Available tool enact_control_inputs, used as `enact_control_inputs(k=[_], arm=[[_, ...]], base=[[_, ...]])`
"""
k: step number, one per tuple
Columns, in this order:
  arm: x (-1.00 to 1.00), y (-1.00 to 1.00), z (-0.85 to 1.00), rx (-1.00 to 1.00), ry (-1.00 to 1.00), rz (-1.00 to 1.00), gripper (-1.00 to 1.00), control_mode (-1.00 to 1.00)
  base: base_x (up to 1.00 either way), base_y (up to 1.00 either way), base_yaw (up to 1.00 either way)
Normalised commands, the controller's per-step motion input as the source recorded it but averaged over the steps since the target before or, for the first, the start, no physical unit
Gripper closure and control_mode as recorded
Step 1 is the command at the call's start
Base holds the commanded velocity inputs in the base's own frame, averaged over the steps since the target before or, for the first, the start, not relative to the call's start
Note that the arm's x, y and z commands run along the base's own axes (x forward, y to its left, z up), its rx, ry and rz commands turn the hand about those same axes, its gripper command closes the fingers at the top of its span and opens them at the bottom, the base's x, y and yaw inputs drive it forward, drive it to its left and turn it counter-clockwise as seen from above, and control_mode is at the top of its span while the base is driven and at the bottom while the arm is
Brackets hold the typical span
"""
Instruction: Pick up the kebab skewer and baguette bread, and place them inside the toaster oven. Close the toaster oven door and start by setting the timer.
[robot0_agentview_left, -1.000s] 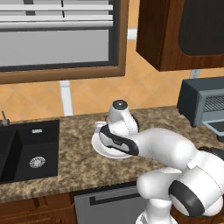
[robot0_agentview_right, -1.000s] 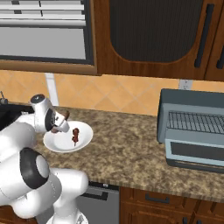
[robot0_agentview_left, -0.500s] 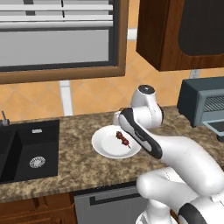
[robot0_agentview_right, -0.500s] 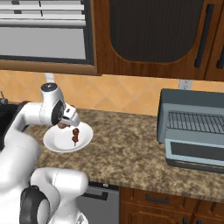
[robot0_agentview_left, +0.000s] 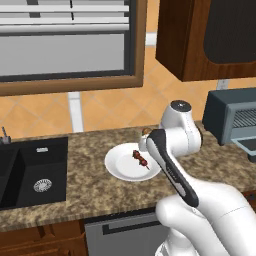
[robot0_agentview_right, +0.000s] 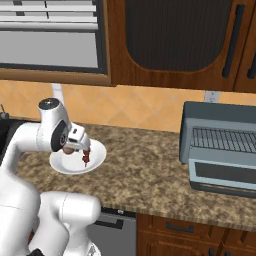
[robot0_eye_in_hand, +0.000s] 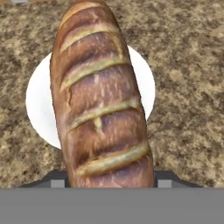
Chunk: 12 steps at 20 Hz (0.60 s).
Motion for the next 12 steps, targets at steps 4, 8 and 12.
enact_control_inputs(k=[4, 8, 12], arm=[[0.0, -0.3, 0.0, -0.01, 0.01, 0.0, 1.0, -1.0], [0.0, -0.11, 0.06, -0.02, 0.0, -0.05, 1.0, -1.0], [0.0, -0.14, 0.2, 0.0, 0.05, -0.14, 1.0, -1.0]], base=[[0.0, 0.0, 0.0], [0.0, 0.0, 0.0], [0.0, 0.0, 0.0]])
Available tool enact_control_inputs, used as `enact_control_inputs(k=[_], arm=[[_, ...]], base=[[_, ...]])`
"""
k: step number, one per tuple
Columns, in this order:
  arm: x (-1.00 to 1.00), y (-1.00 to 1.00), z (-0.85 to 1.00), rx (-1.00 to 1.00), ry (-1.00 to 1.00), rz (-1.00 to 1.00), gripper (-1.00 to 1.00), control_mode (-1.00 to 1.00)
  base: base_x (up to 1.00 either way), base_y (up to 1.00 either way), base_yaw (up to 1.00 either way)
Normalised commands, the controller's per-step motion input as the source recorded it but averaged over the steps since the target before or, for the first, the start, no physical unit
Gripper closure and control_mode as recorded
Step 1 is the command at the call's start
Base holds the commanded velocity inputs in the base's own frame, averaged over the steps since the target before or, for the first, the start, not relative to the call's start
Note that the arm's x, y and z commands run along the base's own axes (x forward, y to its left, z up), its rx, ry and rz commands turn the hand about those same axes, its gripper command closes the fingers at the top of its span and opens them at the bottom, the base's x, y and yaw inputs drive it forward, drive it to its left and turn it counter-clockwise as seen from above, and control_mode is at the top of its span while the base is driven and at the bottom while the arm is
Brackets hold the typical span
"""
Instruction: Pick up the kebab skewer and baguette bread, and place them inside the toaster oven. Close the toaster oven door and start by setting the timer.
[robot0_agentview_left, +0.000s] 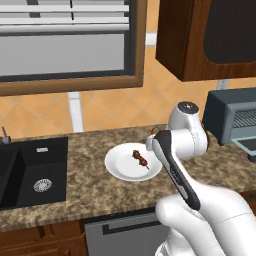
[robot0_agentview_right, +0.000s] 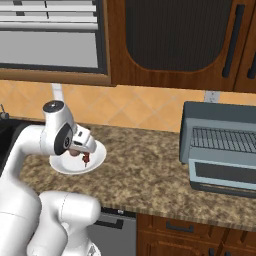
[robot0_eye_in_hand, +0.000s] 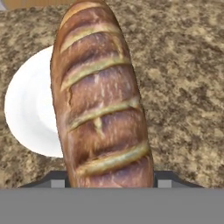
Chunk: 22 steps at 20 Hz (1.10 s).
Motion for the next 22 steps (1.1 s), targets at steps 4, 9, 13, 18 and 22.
enact_control_inputs(k=[4, 9, 13, 18, 22], arm=[[0.0, -0.17, 0.26, 0.0, 0.04, -0.12, 1.0, -1.0], [-0.38, -0.63, 0.08, 0.0, 0.02, -0.06, 1.0, -1.0], [-0.36, -0.77, 0.0, 0.0, 0.0, 0.0, 1.0, -1.0], [-0.01, -0.03, 0.0, 0.0, 0.0, 0.0, 1.0, -1.0], [0.0, 0.05, 0.0, 0.0, 0.02, 0.0, 1.0, -1.0]], base=[[0.0, 0.0, 0.0], [0.0, 0.0, 0.0], [0.0, 0.0, 0.0], [0.0, 0.0, 0.0], [0.0, 0.0, 0.0]])
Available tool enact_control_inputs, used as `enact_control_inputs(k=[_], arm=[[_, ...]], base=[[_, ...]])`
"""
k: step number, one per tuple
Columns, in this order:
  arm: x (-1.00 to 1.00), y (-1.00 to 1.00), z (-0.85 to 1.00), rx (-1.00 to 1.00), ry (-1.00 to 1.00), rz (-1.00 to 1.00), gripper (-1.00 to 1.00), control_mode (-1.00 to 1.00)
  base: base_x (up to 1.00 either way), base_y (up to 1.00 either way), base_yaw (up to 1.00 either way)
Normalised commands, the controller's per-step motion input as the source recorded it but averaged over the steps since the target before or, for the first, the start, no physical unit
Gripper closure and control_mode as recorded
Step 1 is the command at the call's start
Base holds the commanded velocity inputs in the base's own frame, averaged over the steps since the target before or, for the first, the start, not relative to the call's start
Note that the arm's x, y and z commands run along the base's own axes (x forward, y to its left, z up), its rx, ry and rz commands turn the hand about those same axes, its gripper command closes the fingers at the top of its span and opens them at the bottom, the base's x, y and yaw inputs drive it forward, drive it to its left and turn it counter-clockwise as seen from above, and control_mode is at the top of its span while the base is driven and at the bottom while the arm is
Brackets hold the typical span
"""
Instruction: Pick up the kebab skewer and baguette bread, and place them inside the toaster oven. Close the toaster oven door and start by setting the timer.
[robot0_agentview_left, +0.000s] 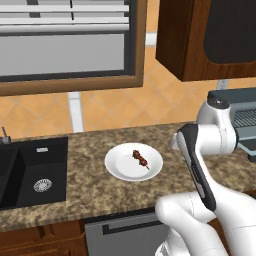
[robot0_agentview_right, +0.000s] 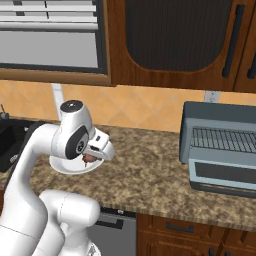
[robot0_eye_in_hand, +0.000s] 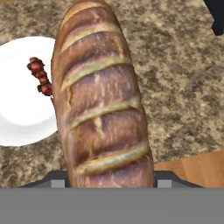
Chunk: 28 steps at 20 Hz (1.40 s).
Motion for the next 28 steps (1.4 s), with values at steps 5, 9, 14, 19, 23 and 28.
enact_control_inputs(k=[5, 9, 14, 19, 23, 28], arm=[[0.0, 0.0, 0.0, 0.0, 0.01, 0.01, 1.0, -1.0], [0.0, 0.03, 0.0, 0.0, 0.01, 0.01, 1.0, -1.0], [0.0, 0.0, 0.0, 0.0, 0.0, 0.0, 1.0, -1.0], [0.0, 0.0, 0.0, 0.0, 0.0, 0.0, 1.0, -1.0], [0.0, 0.0, 0.0, 0.0, 0.0, 0.0, 1.0, 1.0], [0.0, 0.0, 0.0, 0.0, 0.0, 0.0, 1.0, 1.0]], base=[[0.0, 0.0, 0.0], [0.0, 0.0, 0.0], [0.0, 0.0, 0.0], [0.0, 0.0, 0.0], [0.0, 0.0, 0.0], [-0.31, -0.5, 0.0]])
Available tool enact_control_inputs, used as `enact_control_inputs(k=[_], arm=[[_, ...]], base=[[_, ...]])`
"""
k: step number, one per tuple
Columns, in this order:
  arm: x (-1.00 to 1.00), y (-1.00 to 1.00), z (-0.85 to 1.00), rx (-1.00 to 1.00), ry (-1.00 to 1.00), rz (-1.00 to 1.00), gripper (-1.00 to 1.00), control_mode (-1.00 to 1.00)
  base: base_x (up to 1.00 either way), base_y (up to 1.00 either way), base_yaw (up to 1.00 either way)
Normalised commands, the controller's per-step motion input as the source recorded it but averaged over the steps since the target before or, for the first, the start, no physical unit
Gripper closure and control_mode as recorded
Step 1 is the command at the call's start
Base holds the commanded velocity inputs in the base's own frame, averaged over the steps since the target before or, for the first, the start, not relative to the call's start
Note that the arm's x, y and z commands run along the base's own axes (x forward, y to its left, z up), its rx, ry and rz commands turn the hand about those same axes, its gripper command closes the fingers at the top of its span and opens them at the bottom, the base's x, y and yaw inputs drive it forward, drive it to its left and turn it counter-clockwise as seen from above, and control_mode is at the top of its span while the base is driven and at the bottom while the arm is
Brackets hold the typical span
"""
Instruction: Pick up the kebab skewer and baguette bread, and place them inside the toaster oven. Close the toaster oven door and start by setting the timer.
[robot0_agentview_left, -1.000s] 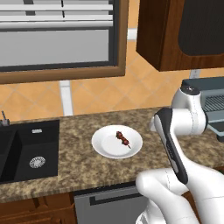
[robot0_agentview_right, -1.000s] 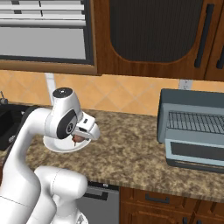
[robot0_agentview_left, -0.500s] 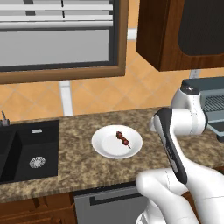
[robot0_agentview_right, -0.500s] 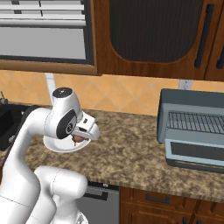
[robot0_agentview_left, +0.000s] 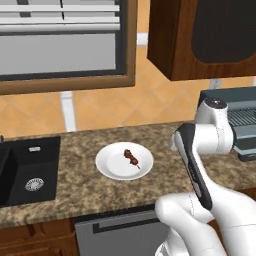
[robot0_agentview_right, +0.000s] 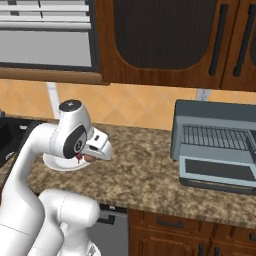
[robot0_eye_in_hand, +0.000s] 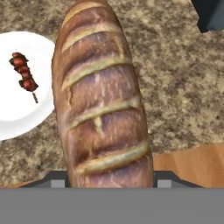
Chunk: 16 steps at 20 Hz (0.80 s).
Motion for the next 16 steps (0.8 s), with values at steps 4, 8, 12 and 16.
enact_control_inputs(k=[4, 8, 12, 16], arm=[[0.0, 0.0, 0.0, 0.0, 0.0, 0.0, 1.0, 1.0], [0.0, 0.0, 0.0, 0.0, 0.0, 0.0, 1.0, 1.0], [0.0, 0.0, 0.0, 0.0, 0.0, 0.0, 1.0, 1.0], [0.0, 0.0, 0.0, 0.0, 0.0, 0.0, 1.0, 1.0]], base=[[-0.23, -0.71, -0.01], [0.0, -0.58, 0.0], [0.02, -0.33, -0.03], [0.31, -0.09, -0.1]])
